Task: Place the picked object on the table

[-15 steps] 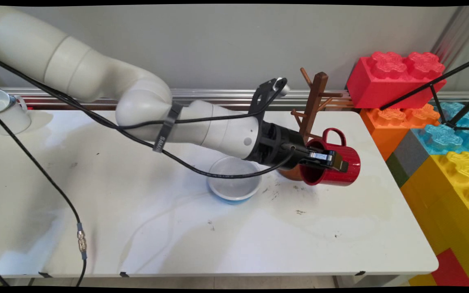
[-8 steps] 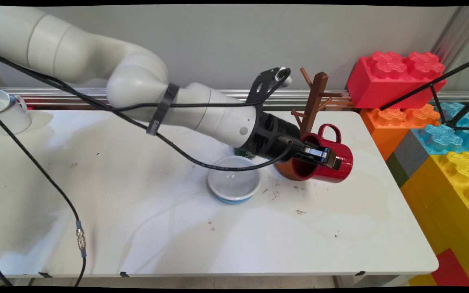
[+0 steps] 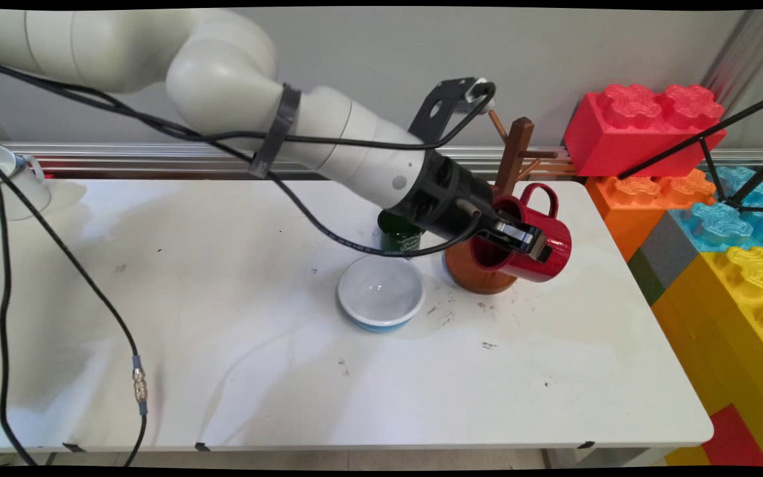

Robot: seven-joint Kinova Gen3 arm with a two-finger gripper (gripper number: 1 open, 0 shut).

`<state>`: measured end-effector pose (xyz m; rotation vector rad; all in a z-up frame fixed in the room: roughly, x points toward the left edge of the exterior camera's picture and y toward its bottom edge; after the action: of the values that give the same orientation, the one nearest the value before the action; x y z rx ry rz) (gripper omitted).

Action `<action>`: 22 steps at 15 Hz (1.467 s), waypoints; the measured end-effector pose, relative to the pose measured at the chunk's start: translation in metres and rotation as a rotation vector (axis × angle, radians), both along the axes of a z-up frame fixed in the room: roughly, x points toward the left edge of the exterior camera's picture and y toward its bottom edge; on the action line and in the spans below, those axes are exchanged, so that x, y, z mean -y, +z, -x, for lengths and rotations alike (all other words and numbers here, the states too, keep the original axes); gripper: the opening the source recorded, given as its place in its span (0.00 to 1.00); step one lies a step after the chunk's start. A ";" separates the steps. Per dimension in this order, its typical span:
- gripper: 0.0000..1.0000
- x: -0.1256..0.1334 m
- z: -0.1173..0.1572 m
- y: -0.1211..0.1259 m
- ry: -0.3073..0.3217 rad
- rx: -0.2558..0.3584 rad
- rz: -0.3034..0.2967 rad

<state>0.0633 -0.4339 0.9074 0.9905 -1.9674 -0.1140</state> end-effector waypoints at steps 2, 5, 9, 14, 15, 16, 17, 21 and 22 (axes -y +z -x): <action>0.00 0.001 0.003 0.009 -0.010 0.024 0.004; 0.00 0.002 0.010 0.022 -0.023 0.068 0.001; 0.00 0.001 0.021 0.038 -0.035 0.149 -0.008; 0.00 -0.005 0.034 0.047 -0.053 0.265 -0.025; 0.00 -0.007 0.037 0.047 -0.061 0.287 -0.027; 0.00 -0.008 0.040 0.047 -0.067 0.303 -0.029; 0.00 -0.010 0.043 0.047 -0.076 0.327 -0.034; 0.00 -0.017 0.054 0.044 -0.098 0.409 -0.056; 0.00 -0.020 0.058 0.042 -0.105 0.437 -0.065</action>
<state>0.0052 -0.4141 0.9495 1.0161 -2.4283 -0.0196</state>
